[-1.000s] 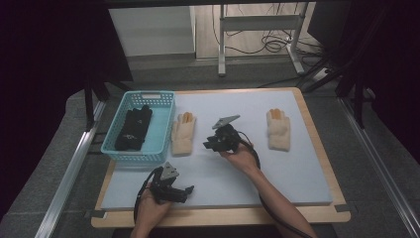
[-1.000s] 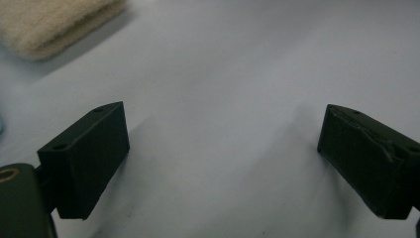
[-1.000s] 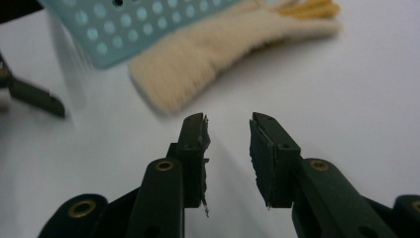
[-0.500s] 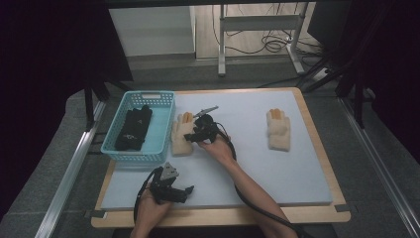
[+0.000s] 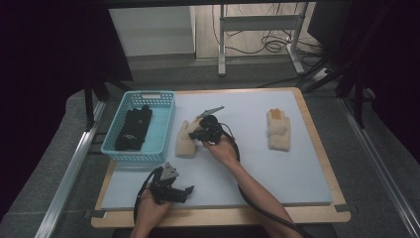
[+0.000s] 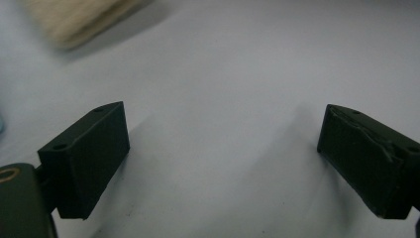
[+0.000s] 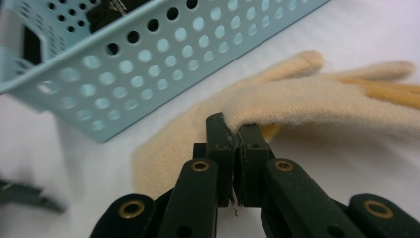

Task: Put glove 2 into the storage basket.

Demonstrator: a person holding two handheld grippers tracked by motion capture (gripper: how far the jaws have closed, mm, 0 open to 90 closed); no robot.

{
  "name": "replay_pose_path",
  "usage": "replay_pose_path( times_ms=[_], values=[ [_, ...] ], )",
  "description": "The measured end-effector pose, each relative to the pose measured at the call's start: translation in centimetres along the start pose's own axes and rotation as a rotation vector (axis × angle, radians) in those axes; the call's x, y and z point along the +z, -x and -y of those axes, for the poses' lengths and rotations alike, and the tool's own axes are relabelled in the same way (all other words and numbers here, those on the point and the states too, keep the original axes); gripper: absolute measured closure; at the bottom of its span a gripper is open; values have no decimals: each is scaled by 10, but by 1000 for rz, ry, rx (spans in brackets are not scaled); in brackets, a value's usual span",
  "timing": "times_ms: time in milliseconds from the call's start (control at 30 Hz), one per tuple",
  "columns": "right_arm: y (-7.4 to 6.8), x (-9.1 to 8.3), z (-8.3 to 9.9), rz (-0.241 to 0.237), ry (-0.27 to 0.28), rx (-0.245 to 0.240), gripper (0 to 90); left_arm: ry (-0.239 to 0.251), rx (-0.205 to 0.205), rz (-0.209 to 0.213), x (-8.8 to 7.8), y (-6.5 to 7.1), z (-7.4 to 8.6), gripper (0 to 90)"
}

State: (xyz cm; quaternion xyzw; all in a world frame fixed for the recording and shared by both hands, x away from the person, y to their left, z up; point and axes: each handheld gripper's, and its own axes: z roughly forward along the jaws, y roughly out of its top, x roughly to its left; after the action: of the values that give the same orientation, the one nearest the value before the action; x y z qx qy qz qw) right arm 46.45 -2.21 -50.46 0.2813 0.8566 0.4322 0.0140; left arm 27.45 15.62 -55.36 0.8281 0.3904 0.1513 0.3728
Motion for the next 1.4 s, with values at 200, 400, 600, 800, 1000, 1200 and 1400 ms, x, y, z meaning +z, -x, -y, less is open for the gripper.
replay_pose_path(
  times_ms=[200, 400, 600, 800, 1000, 1200, 1400],
  values=[
    [0, -43, 9, -9, 14, 25, 857, -4, 4, 0, 0, -1, 0, 65],
    [-5, -88, 28, 27, 10, 16, 855, -2, 1, 0, 0, 0, 0, 65],
    [3, -118, 64, 84, -4, 46, 848, 0, -5, -1, 0, 0, 0, 65],
    [16, -125, 89, 169, -45, 43, 619, -1, -5, -2, 0, 0, 0, 65],
    [25, -149, 98, 266, -26, -4, 659, -1, -6, -2, 1, 0, 0, 65],
    [29, -164, 93, 286, -11, -21, 773, 0, -6, -2, 0, 0, 0, 65],
    [55, -186, 100, 332, 2, 40, 742, -2, -4, -1, 0, 0, 0, 65]
  ],
)
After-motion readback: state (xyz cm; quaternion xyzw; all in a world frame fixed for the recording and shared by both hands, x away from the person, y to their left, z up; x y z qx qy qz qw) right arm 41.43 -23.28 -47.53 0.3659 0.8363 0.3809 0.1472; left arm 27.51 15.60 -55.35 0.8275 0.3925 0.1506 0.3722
